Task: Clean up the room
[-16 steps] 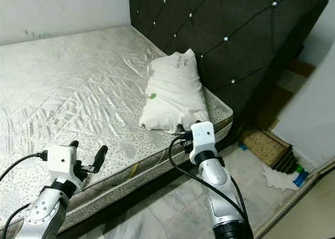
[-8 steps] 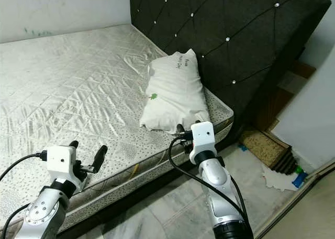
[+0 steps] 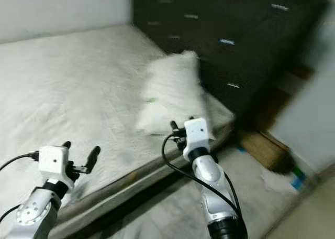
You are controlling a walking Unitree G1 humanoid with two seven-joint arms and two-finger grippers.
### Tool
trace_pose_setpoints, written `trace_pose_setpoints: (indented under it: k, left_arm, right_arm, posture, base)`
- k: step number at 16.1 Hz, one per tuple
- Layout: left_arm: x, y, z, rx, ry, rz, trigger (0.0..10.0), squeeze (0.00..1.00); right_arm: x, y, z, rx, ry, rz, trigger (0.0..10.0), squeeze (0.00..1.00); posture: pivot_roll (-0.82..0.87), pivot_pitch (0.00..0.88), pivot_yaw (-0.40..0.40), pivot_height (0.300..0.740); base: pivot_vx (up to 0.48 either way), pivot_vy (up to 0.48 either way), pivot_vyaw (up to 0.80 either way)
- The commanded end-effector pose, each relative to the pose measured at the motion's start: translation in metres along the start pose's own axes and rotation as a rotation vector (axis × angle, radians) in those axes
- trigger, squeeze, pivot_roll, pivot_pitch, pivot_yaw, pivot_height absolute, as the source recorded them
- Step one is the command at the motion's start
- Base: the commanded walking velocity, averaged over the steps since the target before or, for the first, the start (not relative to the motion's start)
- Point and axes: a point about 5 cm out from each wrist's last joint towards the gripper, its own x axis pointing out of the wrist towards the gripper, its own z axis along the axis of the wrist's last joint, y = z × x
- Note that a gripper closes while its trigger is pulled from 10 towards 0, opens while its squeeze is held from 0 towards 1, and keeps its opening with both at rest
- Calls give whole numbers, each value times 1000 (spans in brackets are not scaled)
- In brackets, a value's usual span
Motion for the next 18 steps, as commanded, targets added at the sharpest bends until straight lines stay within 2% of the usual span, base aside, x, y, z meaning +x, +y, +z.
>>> trace_pose_setpoints:
  k: [1, 6, 14, 18]
  left_arm:
    - [3, -10, 2, -11, -8, -36, 10000, 0]
    - [4, -10, 1, -6, -2, -23, 10000, 0]
    - [4, -10, 1, -9, -2, -15, 10000, 0]
    - [5, -17, 1, -36, -4, -68, 10000, 0]
  right_arm:
    - [-6, -14, -5, -6, 21, -39, 10000, 0]
    - [-7, -16, -7, -17, 25, -41, 10000, 0]
    - [-6, -13, -7, -31, 25, -17, 10000, 0]
    - [-4, -13, -7, -26, 26, -19, 10000, 0]
  posture:
    - [26, 53, -112, 740]
    - [24, 53, -112, 740]
    - [27, 55, -115, 740]
    - [28, 50, -121, 740]
  base:
    - [289, 0, 0]
    - [58, 0, 0]
    - [0, 0, 800]
    - [0, 0, 798]
